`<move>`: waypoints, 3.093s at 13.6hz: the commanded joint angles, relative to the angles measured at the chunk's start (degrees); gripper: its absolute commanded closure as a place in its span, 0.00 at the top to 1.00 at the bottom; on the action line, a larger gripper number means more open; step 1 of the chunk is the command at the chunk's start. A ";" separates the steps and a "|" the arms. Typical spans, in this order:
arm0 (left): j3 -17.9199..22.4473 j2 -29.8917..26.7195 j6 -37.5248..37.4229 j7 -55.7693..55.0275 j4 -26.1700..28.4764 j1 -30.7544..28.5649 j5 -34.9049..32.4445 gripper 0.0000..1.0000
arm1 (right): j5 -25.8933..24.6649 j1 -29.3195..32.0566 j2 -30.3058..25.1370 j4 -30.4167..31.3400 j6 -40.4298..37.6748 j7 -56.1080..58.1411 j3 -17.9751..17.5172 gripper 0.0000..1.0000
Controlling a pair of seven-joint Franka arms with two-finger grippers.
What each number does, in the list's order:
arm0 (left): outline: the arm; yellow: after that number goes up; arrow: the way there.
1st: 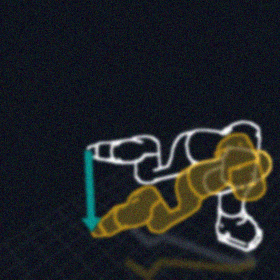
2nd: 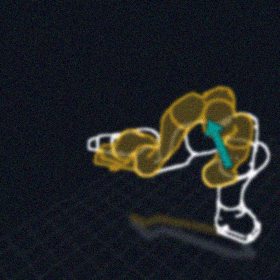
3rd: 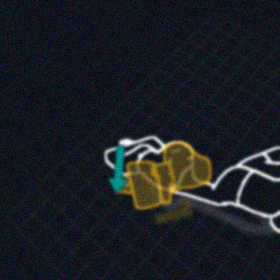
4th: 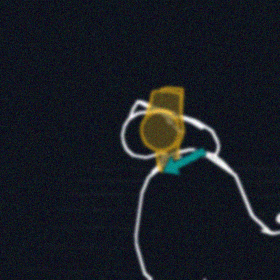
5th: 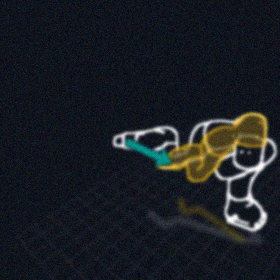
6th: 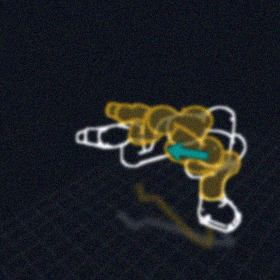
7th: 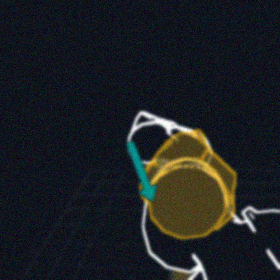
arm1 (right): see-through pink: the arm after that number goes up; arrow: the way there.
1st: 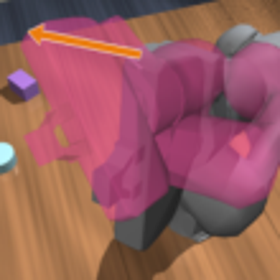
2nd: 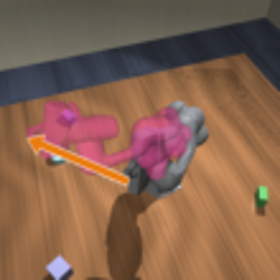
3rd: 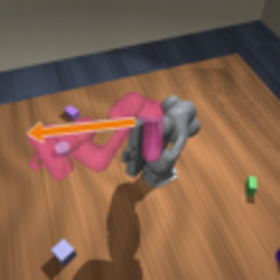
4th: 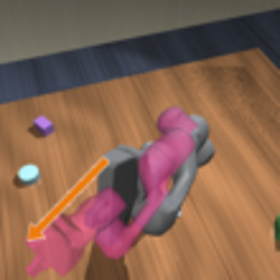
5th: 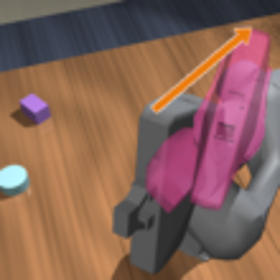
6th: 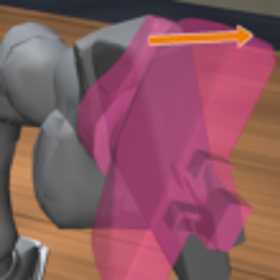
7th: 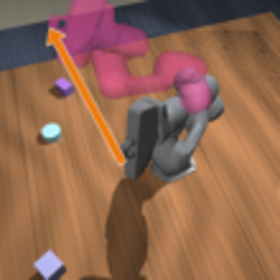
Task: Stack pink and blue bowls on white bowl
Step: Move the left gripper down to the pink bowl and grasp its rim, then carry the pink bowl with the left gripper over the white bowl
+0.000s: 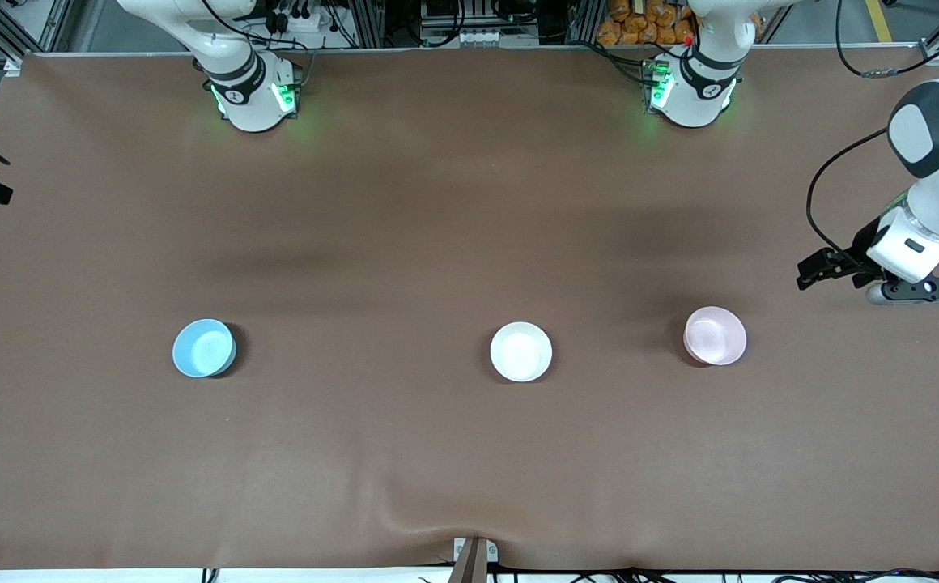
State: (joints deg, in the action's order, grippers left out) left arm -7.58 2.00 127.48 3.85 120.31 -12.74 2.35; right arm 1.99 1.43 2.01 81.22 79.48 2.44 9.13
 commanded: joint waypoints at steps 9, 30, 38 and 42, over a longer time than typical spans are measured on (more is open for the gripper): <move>-4.45 16.96 26.83 4.85 3.26 -0.35 5.47 1.00 | 0.20 2.70 0.01 -1.51 -0.47 0.11 -0.16 1.00; -16.74 23.22 28.26 -6.62 -0.06 0.26 5.47 0.00 | 0.64 0.76 0.54 -1.42 -0.73 0.46 -0.51 1.00; -17.73 36.22 28.35 -23.95 -21.76 14.66 5.21 0.00 | 0.64 0.94 0.54 -1.42 -0.64 0.38 -0.51 1.00; -10.46 37.20 28.35 -28.37 -24.77 24.84 4.77 0.00 | 0.64 0.76 0.54 -1.42 -0.64 0.38 -0.60 1.00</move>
State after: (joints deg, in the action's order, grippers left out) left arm -22.12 38.48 156.07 -23.48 97.53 7.48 6.66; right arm 2.21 2.22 2.23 80.66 79.39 2.57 8.50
